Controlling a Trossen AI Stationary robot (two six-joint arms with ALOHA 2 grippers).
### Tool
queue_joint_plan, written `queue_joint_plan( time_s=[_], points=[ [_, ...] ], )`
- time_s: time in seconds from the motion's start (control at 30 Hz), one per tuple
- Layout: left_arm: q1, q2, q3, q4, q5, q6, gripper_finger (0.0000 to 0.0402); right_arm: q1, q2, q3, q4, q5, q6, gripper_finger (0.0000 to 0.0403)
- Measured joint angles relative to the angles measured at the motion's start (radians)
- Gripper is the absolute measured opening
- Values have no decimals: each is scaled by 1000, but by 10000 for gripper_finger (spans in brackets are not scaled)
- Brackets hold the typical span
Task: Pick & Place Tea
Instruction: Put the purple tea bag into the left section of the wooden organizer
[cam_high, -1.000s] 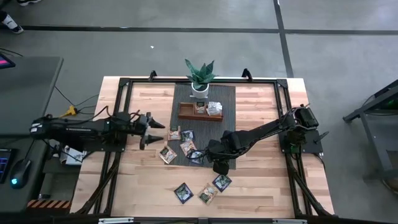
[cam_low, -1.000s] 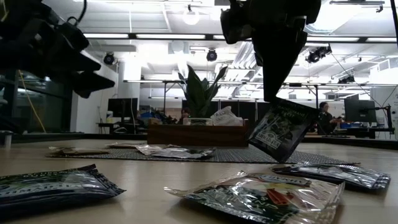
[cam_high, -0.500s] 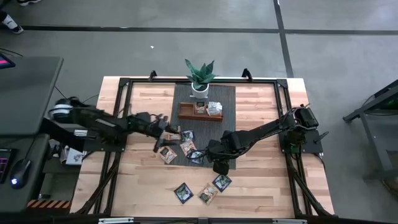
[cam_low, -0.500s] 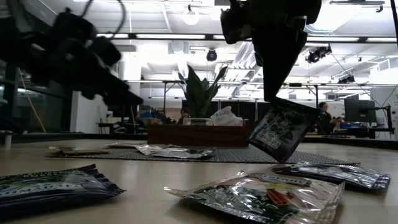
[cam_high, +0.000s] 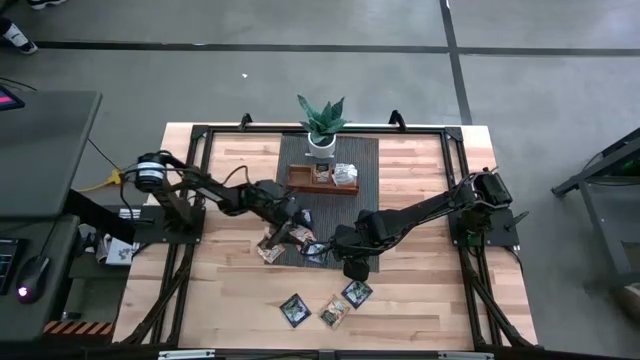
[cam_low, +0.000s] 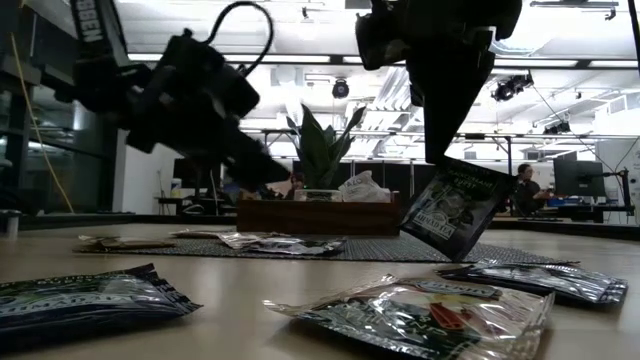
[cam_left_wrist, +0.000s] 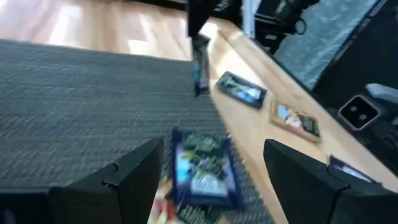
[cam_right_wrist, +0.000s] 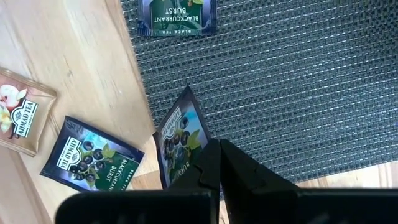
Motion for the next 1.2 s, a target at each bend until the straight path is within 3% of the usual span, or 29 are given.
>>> queue_joint_plan(
  time_s=[0.27, 0.4, 0.67, 1.2],
  points=[
    [-65, 97, 141, 5, -19, 16, 275, 0, 0, 0, 0, 1, -8, 0],
    [-70, 145, 195, 2, -71, 19, 275, 0, 0, 0, 0, 0, -8, 0],
    [-71, 259, 318, 9, -67, 8, 275, 0, 0, 0, 3, 1, -11, 0],
    [-71, 283, 473, -166, -53, 28, 275, 0, 0, 0, 18, 8, -19, 0]
  ],
)
